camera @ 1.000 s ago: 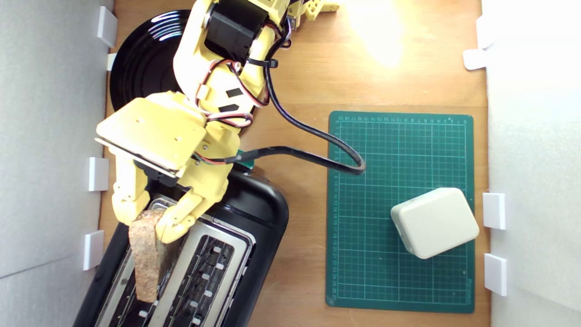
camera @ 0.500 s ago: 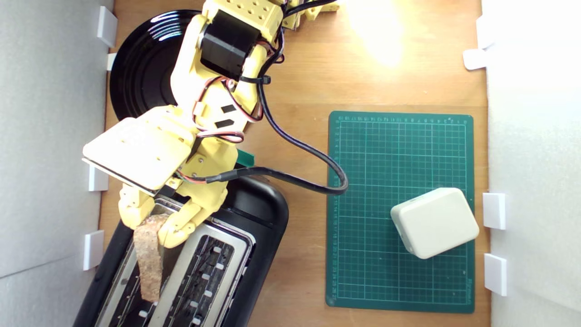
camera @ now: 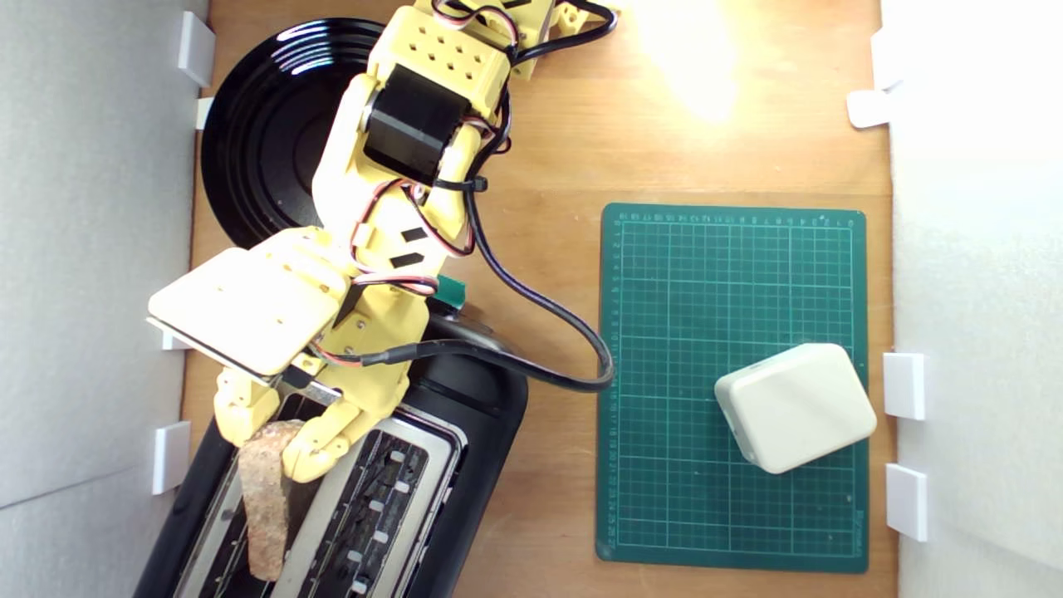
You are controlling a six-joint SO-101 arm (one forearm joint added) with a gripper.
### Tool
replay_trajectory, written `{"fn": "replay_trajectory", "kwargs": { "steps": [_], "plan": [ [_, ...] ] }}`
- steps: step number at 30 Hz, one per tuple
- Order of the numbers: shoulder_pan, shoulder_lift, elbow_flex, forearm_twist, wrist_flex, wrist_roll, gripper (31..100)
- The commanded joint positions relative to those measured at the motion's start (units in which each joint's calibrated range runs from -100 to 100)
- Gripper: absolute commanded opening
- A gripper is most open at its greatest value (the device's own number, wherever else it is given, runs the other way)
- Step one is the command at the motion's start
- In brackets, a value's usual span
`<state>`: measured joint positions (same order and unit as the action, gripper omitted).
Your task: Pick bread and place in toaster
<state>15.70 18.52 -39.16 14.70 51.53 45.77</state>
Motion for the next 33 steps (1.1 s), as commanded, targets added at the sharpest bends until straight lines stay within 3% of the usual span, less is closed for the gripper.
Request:
{"fn": "replay_trajectory", "kwargs": {
  "steps": [1, 5, 9, 12, 24, 33],
  "plan": [
    [-1.35, 0.61, -0.47, -0.11, -0.50, -1.22, 56.3],
    [-1.44, 0.45, -0.38, -0.11, -0.42, -1.49, 58.9],
    [-1.44, -1.05, -0.20, -0.38, -0.42, -1.07, 71.8],
    [-1.44, -2.13, -0.20, -0.92, -0.42, -1.01, 76.6],
    [-3.05, -8.87, -0.20, -1.01, -0.42, 0.66, 77.4],
    [-0.31, -20.85, -0.11, -1.01, -0.67, 2.65, 76.7]
  ]
}}
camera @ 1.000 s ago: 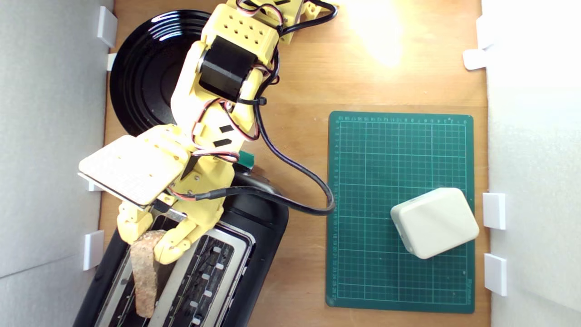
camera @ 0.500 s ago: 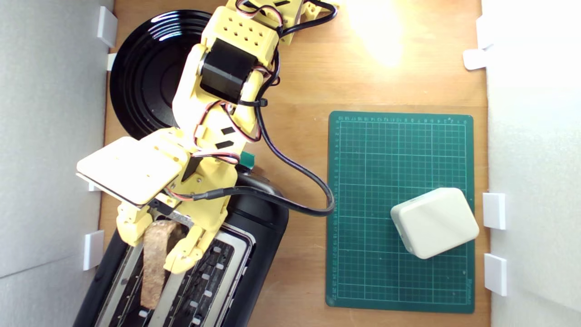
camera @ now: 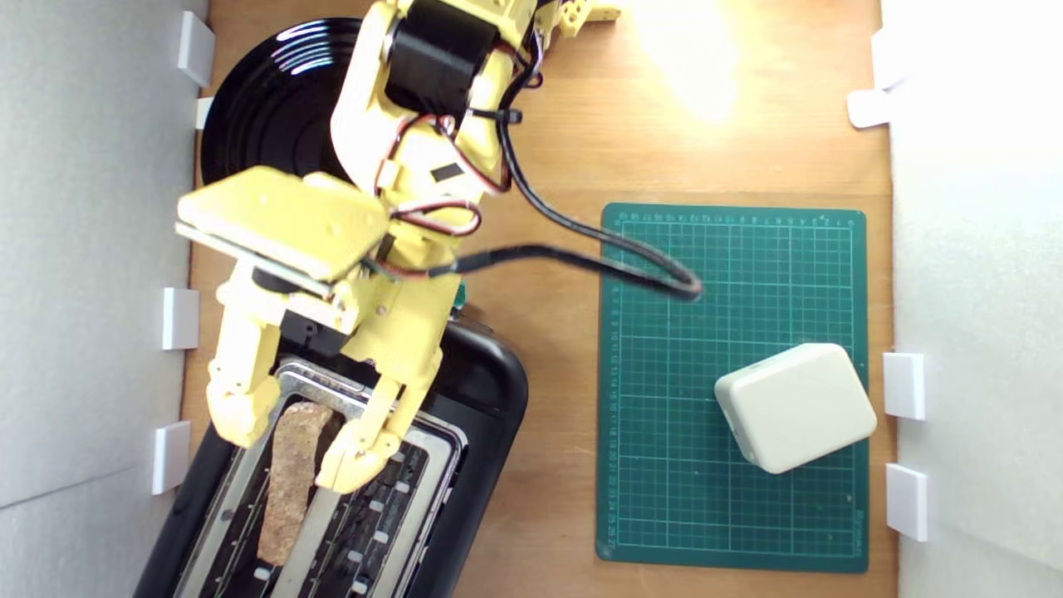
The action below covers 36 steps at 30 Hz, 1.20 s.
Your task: Pick bread and place in toaster
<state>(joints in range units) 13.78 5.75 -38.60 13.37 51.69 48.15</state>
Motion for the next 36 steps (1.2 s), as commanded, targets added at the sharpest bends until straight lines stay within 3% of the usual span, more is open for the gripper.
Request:
{"fn": "replay_trajectory", "kwargs": {
  "steps": [1, 4, 7, 11, 20, 26, 29, 36],
  "plan": [
    [2.26, -9.91, -0.66, 0.32, -1.01, 0.27, 76.7],
    [3.15, -15.90, -0.48, 0.23, -1.27, 0.11, 76.7],
    [2.18, -22.64, 0.52, 0.14, -1.27, -5.54, 76.7],
    [-4.35, -26.14, 1.34, 0.77, -1.01, -11.03, 76.7],
    [-13.37, -28.22, 8.69, 0.86, -1.10, -24.79, 76.7],
    [-15.63, -35.87, 21.85, 0.95, -1.27, -37.66, 76.7],
    [-16.35, -40.45, 30.12, 0.59, -1.27, -40.28, 76.7],
    [-20.30, -53.01, 54.36, 1.04, -1.27, -40.17, 75.8]
  ]
}}
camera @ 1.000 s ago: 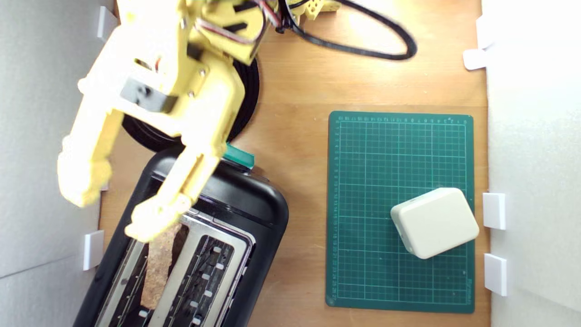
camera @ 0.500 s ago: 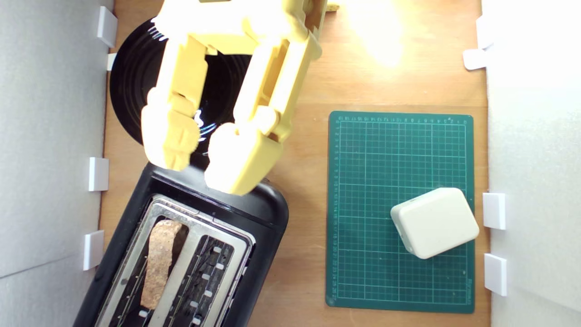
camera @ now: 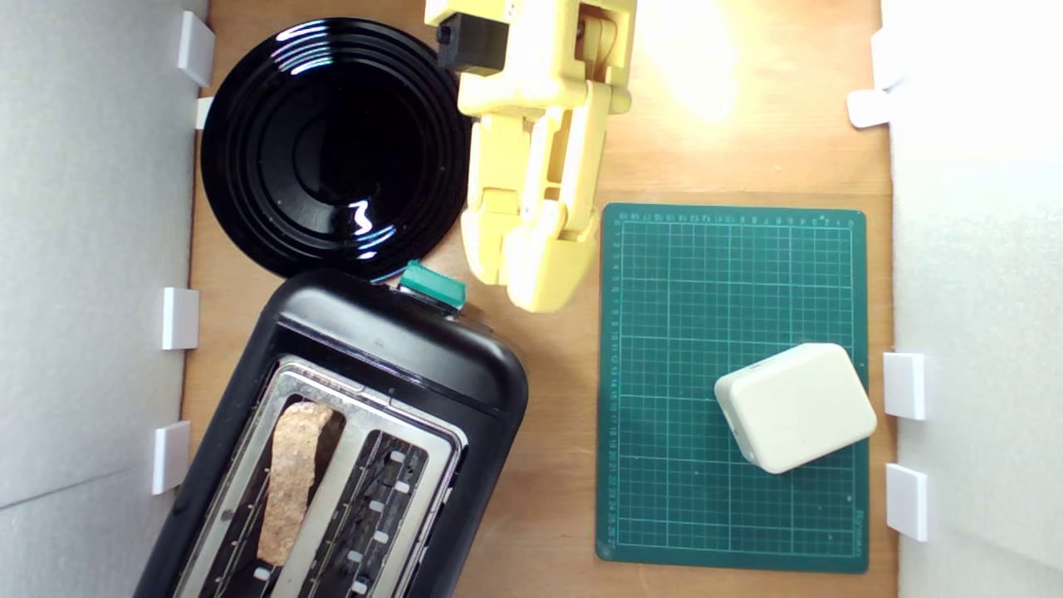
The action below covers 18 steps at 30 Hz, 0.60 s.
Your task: Pick bread and place in toaster
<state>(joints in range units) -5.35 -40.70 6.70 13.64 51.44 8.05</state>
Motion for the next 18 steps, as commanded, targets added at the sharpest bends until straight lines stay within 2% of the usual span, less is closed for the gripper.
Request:
{"fn": "replay_trajectory", "kwargs": {
  "steps": [1, 6, 13, 18],
  "plan": [
    [-1.66, -8.55, 12.50, 0.69, -1.01, 0.56, 74.0],
    [-3.67, -17.71, 27.30, -0.04, -1.01, 2.76, 64.1],
    [-4.96, -27.44, 45.09, -0.13, -0.93, 7.73, 59.8],
    [-4.96, -31.60, 51.90, -0.13, -0.84, 10.19, 53.9]
  ]
}}
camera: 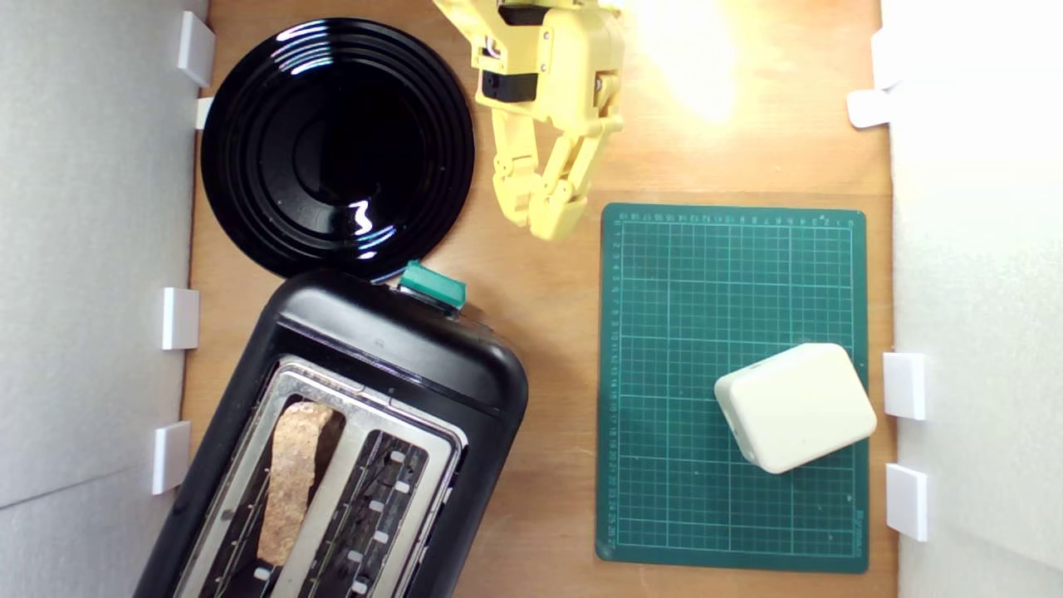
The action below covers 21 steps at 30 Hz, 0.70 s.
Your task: Pick bread and place in toaster
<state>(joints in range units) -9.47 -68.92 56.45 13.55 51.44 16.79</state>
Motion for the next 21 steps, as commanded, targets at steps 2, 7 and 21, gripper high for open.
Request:
{"fn": "replay_trajectory", "kwargs": {
  "steps": [2, 7, 21],
  "plan": [
    [-0.92, -5.04, 3.97, -0.04, -0.84, 2.12, 51.5],
    [-2.94, -11.11, 12.41, -0.04, -0.59, 4.42, 49.9],
    [-3.42, -25.67, 32.29, -0.04, -0.42, 8.14, 42.6]
  ]
}}
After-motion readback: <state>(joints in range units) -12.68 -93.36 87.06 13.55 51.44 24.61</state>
